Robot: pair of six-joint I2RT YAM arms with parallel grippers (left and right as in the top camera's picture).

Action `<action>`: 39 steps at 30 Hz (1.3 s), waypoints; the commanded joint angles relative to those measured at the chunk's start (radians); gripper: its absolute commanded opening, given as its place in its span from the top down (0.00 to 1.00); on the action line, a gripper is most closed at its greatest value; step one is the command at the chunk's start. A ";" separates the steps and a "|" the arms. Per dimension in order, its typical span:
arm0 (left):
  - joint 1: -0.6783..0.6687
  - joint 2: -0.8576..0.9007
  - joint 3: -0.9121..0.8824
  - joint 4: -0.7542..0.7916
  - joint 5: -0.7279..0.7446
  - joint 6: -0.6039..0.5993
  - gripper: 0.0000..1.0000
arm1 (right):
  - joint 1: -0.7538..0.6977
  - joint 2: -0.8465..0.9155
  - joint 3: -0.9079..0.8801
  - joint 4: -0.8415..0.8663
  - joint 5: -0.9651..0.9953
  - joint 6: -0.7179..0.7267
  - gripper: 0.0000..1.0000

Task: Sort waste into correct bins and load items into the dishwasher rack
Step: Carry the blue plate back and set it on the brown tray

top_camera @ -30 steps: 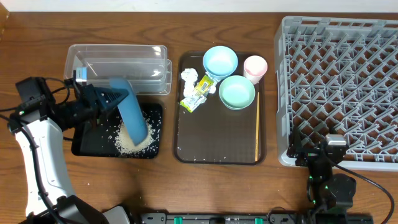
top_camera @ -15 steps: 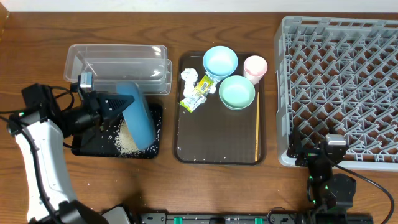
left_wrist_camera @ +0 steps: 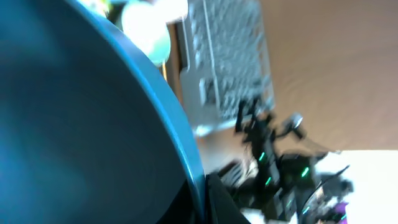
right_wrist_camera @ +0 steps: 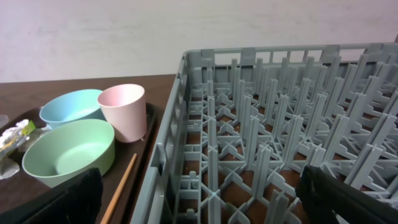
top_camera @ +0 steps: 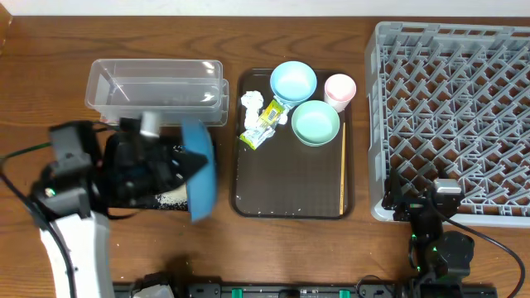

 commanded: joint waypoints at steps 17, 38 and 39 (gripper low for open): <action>-0.734 0.014 -0.002 0.249 -0.612 -0.449 0.94 | -0.011 -0.003 -0.001 -0.004 0.003 0.012 0.01; -1.103 0.461 -0.002 0.619 -1.136 -0.653 0.94 | -0.011 -0.003 -0.001 -0.004 0.003 0.012 0.01; -1.103 0.471 -0.002 0.630 -1.136 -0.653 0.94 | -0.011 -0.003 -0.001 -0.004 0.003 0.012 0.01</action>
